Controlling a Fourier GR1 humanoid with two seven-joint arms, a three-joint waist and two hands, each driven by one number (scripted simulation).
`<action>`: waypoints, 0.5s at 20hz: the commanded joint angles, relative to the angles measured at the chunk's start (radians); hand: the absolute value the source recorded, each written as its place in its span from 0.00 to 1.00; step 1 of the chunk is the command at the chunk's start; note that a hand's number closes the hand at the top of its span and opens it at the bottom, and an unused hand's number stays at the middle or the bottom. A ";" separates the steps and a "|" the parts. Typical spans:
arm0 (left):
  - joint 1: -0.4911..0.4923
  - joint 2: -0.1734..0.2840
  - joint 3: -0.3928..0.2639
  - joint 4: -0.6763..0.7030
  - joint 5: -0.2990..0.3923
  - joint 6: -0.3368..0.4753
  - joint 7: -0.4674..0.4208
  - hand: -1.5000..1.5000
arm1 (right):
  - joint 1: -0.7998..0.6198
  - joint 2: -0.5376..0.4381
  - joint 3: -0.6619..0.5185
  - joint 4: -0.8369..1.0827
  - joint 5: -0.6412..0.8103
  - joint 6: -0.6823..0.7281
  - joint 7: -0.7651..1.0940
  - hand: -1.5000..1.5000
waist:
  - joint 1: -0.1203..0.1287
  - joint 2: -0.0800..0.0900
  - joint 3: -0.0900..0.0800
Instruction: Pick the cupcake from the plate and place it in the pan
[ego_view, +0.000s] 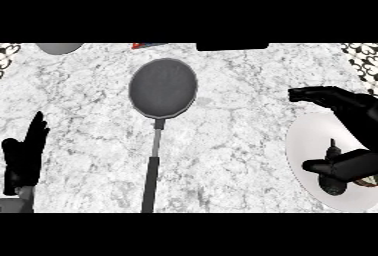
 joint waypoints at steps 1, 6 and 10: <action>0.001 0.059 -0.023 0.022 -0.022 -0.036 0.080 0.50 | 0.124 0.001 -0.135 0.198 -0.206 0.075 -0.047 1.00 | -0.008 0.020 0.003; -0.043 0.055 -0.055 0.003 -0.037 -0.046 0.148 0.50 | 0.173 -0.180 -0.268 0.393 -0.270 0.529 -0.310 0.00 | 0.018 0.008 0.000; -0.042 0.079 -0.043 -0.006 -0.024 -0.084 0.167 0.50 | 0.136 -0.282 -0.333 0.482 -0.113 0.689 -0.442 0.00 | 0.047 0.003 -0.003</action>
